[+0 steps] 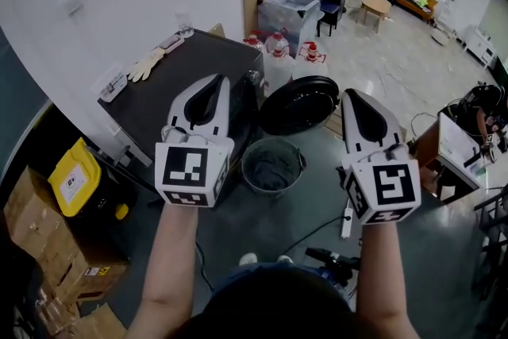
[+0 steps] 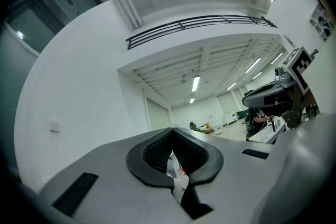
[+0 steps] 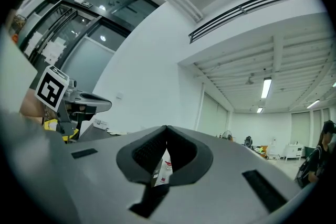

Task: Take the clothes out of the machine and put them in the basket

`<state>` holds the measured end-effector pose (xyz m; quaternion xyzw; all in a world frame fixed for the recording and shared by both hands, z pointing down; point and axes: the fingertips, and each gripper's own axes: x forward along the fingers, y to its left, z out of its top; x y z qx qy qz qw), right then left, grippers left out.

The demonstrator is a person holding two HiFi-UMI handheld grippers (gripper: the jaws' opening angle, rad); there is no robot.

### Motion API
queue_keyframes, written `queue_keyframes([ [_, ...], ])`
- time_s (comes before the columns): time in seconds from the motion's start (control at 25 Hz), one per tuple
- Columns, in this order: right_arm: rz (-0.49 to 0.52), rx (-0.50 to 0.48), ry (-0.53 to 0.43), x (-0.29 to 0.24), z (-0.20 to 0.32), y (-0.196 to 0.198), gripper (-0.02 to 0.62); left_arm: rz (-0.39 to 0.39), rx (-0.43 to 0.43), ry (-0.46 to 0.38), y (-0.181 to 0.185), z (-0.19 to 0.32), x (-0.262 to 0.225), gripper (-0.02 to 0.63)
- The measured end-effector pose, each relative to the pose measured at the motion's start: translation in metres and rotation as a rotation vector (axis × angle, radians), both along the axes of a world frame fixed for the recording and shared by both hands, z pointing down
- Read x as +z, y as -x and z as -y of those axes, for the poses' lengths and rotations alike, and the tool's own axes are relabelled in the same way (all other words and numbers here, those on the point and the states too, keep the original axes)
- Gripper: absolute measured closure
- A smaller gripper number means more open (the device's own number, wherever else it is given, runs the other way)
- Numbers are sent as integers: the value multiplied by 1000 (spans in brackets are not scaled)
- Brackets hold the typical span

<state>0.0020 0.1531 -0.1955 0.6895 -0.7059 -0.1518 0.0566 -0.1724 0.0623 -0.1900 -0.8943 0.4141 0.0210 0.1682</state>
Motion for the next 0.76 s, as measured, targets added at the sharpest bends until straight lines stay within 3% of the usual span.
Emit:
queue_keyframes([
  [0.24, -18, 26, -19, -8, 1, -4, 594, -22, 8, -15, 3, 1, -7, 603],
  [0.76, -30, 37, -35, -12, -10, -6, 595, 44, 36, -69, -10, -14, -14, 603],
])
